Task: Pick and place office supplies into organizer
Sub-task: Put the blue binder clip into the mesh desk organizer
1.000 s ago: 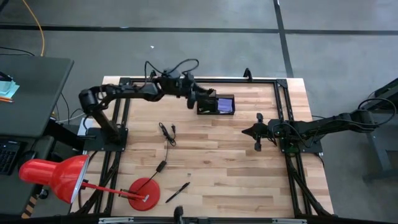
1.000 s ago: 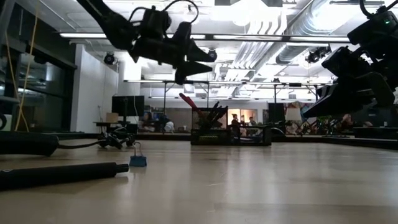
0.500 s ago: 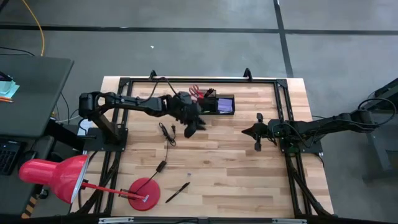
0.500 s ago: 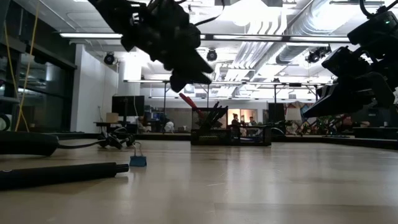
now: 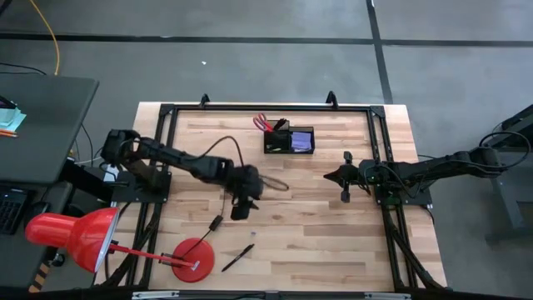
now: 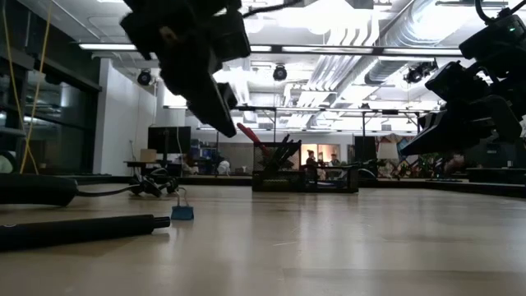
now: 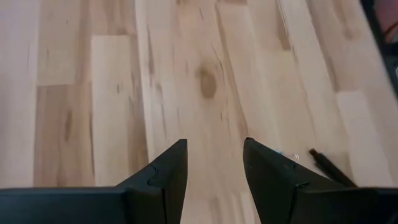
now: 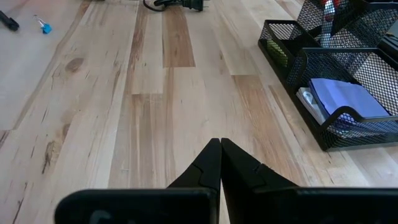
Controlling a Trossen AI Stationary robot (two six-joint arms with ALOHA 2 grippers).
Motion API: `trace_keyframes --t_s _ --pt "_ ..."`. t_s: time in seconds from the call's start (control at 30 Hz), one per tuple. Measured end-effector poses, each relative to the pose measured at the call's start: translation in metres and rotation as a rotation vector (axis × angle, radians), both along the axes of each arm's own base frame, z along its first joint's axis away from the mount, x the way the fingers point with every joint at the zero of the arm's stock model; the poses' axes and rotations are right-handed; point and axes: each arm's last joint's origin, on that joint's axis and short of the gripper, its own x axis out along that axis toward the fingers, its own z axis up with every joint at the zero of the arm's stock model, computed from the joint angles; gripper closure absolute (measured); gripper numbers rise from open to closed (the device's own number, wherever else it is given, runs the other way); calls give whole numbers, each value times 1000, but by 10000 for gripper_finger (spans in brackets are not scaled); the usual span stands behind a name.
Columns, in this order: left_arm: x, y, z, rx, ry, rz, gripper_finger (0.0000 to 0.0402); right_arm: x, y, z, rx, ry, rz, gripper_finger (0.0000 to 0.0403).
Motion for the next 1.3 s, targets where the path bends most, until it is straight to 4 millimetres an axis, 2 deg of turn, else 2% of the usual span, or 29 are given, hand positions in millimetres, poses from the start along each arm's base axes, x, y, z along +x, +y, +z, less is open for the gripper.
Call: trace_keyframes --t_s 0.2,0.3,0.5,0.7,0.93,1.17,1.3 --pt "-6 -35 -3 92 49 -41 261 0 0 0 0 0 0 402" --pt "-8 -52 -3 85 52 -44 261 0 0 0 0 0 0 402" --pt "-12 -78 -3 137 31 -35 261 0 0 0 0 0 0 402" --pt "-16 -95 -4 241 8 7 261 0 0 0 0 0 0 402" --pt "-15 -101 -18 206 53 118 261 0 0 0 0 0 0 402" --pt "-13 -115 -33 206 61 70 261 0 0 0 0 2 0 402" --pt "-16 -125 -33 220 51 51 261 0 0 0 0 1 0 402"
